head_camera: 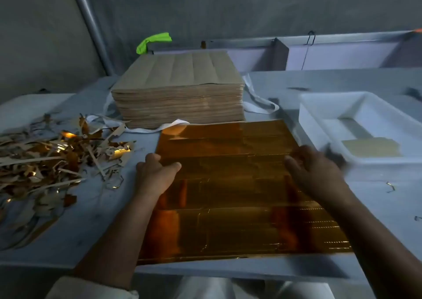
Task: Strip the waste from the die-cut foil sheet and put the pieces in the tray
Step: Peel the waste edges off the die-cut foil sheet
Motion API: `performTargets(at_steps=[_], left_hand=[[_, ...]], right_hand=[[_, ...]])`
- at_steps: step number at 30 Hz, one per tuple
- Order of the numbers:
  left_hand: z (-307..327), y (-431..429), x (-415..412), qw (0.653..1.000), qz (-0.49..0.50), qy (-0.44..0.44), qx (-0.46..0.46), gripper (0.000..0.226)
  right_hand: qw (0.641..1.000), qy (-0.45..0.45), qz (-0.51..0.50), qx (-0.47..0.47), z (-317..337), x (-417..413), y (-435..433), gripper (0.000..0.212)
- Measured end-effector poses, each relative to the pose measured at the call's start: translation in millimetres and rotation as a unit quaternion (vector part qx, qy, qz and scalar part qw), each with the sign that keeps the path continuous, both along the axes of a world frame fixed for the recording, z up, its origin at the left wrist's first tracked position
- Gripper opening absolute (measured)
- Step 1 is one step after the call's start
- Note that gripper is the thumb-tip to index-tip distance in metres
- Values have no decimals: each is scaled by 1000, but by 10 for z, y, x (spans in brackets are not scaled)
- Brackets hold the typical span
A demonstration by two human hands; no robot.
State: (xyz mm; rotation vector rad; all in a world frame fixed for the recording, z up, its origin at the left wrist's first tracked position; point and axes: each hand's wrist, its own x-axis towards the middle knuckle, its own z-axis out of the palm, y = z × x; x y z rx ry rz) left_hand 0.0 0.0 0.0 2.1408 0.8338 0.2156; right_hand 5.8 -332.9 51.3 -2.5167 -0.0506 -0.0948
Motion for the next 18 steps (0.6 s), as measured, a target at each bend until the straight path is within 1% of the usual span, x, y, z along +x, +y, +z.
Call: performTargets(at_steps=[3,4,8,10,12,18], left_hand=[[27,17,19,999,0,38,17,73],[27,31,39,999,-5,47,23,74],[82,46,115,992,-6,113,52,82],[79,51,132,986,-18,150,69,85],[79,63,151,982,-23,164,85,86],[135,48,271,983,-6,165,78,84]], right_hand=[[996,48,-35,-72,-130,121,-90,55],[993,70,-45,-81,-140,116,-111,57],[989,107,-67,-76,-261,192,-177,59],[988,113,-81,-71,-318,215,-199,58],[988,101,-87,-74,-370,225,-210,56],[989,82,-105,-57,-417,267,-165,51]])
